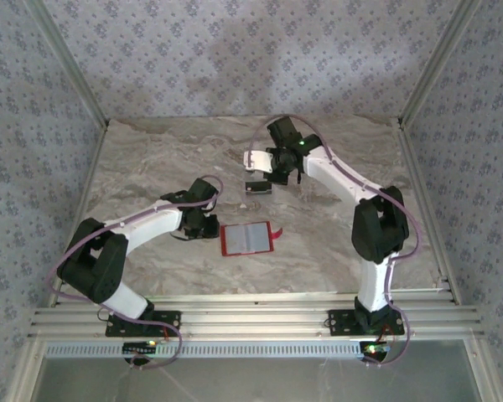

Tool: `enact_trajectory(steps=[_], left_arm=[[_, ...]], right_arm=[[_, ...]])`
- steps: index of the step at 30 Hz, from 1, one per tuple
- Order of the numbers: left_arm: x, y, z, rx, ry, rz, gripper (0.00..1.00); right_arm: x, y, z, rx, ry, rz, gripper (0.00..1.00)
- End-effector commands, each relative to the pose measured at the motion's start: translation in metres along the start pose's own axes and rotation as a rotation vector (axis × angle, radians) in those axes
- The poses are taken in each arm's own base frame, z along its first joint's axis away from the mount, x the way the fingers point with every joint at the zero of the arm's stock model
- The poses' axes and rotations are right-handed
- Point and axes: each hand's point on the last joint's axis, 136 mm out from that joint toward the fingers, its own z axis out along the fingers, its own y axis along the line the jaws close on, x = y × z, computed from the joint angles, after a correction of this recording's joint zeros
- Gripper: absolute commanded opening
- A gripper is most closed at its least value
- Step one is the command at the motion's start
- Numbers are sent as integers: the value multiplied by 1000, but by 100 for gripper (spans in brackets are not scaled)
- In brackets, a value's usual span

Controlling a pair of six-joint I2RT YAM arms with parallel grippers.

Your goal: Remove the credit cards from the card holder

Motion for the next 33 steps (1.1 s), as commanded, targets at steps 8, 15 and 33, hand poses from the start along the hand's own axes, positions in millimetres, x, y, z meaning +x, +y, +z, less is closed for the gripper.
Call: enact_trajectory(steps=[8,15,33], left_arm=[[1,3,-3,-12,19,13,23],[2,4,-3,-7,21,7,23],[3,4,-3,-7,21,9,23]], right_arm=[[4,-11,28,-52,40,-87,0],[8,-4,51,-103,61,-87,0],[7,-24,67,13,138,-111,27]])
